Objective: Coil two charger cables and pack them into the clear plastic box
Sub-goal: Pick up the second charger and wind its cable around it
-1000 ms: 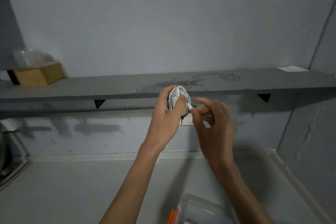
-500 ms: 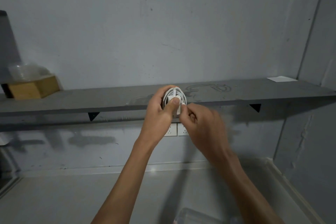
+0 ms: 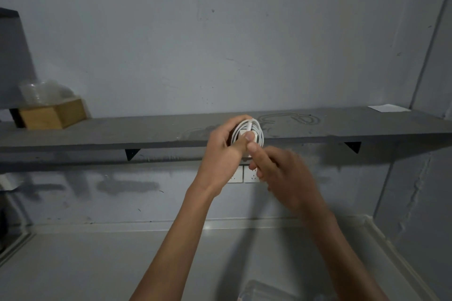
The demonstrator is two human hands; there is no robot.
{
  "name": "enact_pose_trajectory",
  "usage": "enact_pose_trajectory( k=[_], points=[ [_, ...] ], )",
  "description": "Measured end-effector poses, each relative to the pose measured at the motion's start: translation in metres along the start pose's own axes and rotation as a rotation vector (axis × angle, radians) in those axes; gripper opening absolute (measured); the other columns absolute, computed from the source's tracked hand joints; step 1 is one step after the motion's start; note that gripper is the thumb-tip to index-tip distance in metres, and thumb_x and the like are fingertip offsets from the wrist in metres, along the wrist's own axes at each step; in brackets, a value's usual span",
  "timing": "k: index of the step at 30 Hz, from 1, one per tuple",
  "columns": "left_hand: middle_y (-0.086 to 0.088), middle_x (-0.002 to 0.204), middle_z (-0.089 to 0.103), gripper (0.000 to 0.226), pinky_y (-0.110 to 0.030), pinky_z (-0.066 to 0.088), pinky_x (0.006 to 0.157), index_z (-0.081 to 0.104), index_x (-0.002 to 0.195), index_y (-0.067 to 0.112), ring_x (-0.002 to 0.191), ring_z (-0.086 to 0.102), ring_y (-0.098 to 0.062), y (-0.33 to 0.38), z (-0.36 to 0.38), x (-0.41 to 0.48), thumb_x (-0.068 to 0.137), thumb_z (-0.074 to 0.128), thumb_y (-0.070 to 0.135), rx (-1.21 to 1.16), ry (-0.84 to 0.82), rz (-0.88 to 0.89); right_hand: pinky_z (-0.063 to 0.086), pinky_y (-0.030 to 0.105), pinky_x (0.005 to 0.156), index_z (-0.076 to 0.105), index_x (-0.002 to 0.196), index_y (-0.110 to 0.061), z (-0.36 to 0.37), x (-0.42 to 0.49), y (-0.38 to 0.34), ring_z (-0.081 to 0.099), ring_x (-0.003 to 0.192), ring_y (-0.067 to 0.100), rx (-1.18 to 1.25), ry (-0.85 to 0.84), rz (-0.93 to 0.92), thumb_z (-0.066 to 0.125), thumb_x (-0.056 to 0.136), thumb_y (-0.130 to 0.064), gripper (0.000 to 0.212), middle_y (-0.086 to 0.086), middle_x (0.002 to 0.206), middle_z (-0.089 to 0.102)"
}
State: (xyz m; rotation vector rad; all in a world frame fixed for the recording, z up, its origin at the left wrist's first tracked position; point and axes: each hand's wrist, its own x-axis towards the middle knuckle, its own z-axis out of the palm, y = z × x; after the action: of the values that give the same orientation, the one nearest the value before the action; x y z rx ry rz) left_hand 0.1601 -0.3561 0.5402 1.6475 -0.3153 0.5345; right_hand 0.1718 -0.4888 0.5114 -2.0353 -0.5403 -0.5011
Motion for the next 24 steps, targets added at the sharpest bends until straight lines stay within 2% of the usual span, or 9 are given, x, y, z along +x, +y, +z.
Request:
enact_pose_trajectory(
  k=[4, 8, 12, 16, 17, 19, 21, 22, 24],
  points=[
    [0.003, 0.098, 0.068, 0.021, -0.031, 0.053, 0.089, 0.066, 0.106, 0.018, 0.094, 0.064, -0.011, 0.002, -0.001, 0.004, 0.092, 0.056, 0.005, 0.000, 0.021, 0.034, 0.053, 0.038, 0.066, 0.061, 0.065, -0.018, -0.001, 0.008, -0.006, 0.057, 0.055, 0.012, -0.050, 0.034, -0.040, 0.046, 0.097, -0.040, 0.042, -0.025, 0.052, 0.057],
    [-0.010, 0.104, 0.071, 0.021, -0.040, 0.056, 0.087, 0.067, 0.108, 0.013, 0.095, 0.067, -0.023, 0.002, 0.009, 0.005, 0.092, 0.056, 0.004, -0.147, 0.152, -0.031, 0.042, 0.032, 0.055, 0.052, 0.061, -0.010, 0.004, 0.009, -0.007, 0.052, 0.054, 0.015, 0.061, 0.125, -0.121, 0.045, 0.095, -0.026, 0.039, -0.005, 0.051, 0.050],
    [-0.006, 0.094, 0.071, 0.019, -0.036, 0.057, 0.076, 0.067, 0.100, 0.017, 0.083, 0.068, -0.018, 0.004, 0.017, 0.006, 0.092, 0.056, 0.003, -0.238, 0.214, -0.076, 0.033, 0.023, 0.050, 0.046, 0.059, -0.005, 0.012, 0.004, -0.006, 0.041, 0.051, 0.007, 0.315, 0.167, -0.170, 0.043, 0.099, -0.011, 0.041, -0.007, 0.052, 0.045],
    [-0.015, 0.096, 0.069, 0.019, -0.038, 0.053, 0.074, 0.066, 0.107, 0.006, 0.082, 0.063, -0.025, 0.006, 0.016, 0.008, 0.092, 0.055, 0.002, -0.332, 0.233, -0.120, 0.036, 0.033, 0.054, 0.047, 0.062, 0.001, 0.014, 0.003, -0.001, 0.043, 0.056, 0.023, 0.357, 0.171, -0.239, 0.039, 0.099, -0.018, 0.042, 0.008, 0.057, 0.046],
    [-0.015, 0.096, 0.068, 0.018, -0.038, 0.052, 0.074, 0.066, 0.105, 0.007, 0.082, 0.063, -0.026, 0.005, 0.014, 0.008, 0.092, 0.055, 0.002, -0.338, 0.215, -0.129, 0.037, 0.033, 0.055, 0.048, 0.063, 0.000, 0.014, 0.003, 0.003, 0.045, 0.057, 0.023, 0.349, 0.164, -0.229, 0.039, 0.098, -0.022, 0.043, 0.008, 0.057, 0.047],
    [-0.013, 0.097, 0.068, 0.017, -0.040, 0.052, 0.076, 0.066, 0.104, 0.009, 0.086, 0.063, -0.027, 0.001, 0.010, 0.007, 0.091, 0.057, 0.001, -0.346, 0.165, -0.134, 0.042, 0.032, 0.056, 0.052, 0.063, -0.006, 0.013, 0.002, 0.013, 0.049, 0.054, 0.013, 0.299, 0.118, -0.165, 0.042, 0.097, -0.031, 0.043, 0.000, 0.055, 0.050],
    [-0.010, 0.099, 0.069, 0.019, -0.038, 0.053, 0.079, 0.065, 0.105, 0.009, 0.090, 0.065, -0.024, -0.005, 0.004, 0.004, 0.090, 0.059, 0.000, -0.332, 0.127, -0.097, 0.047, 0.026, 0.053, 0.057, 0.066, -0.009, 0.014, 0.002, 0.021, 0.054, 0.054, 0.008, 0.275, 0.048, -0.058, 0.051, 0.093, -0.039, 0.040, -0.005, 0.056, 0.054],
    [-0.009, 0.100, 0.068, 0.020, -0.033, 0.053, 0.079, 0.064, 0.107, 0.008, 0.091, 0.065, -0.021, -0.009, 0.003, 0.001, 0.089, 0.059, 0.000, -0.317, 0.112, -0.069, 0.048, 0.024, 0.052, 0.060, 0.071, -0.008, 0.014, 0.001, 0.025, 0.057, 0.056, 0.008, 0.308, 0.027, 0.010, 0.058, 0.091, -0.039, 0.037, -0.005, 0.059, 0.057],
    [-0.006, 0.098, 0.068, 0.022, -0.026, 0.053, 0.076, 0.062, 0.109, 0.008, 0.089, 0.065, -0.016, -0.017, 0.004, -0.007, 0.088, 0.060, -0.001, -0.317, 0.100, -0.040, 0.052, 0.024, 0.054, 0.063, 0.088, -0.007, 0.014, -0.002, 0.029, 0.063, 0.067, 0.013, 0.522, -0.012, 0.158, 0.068, 0.083, -0.035, 0.029, 0.002, 0.070, 0.062]
  ],
)
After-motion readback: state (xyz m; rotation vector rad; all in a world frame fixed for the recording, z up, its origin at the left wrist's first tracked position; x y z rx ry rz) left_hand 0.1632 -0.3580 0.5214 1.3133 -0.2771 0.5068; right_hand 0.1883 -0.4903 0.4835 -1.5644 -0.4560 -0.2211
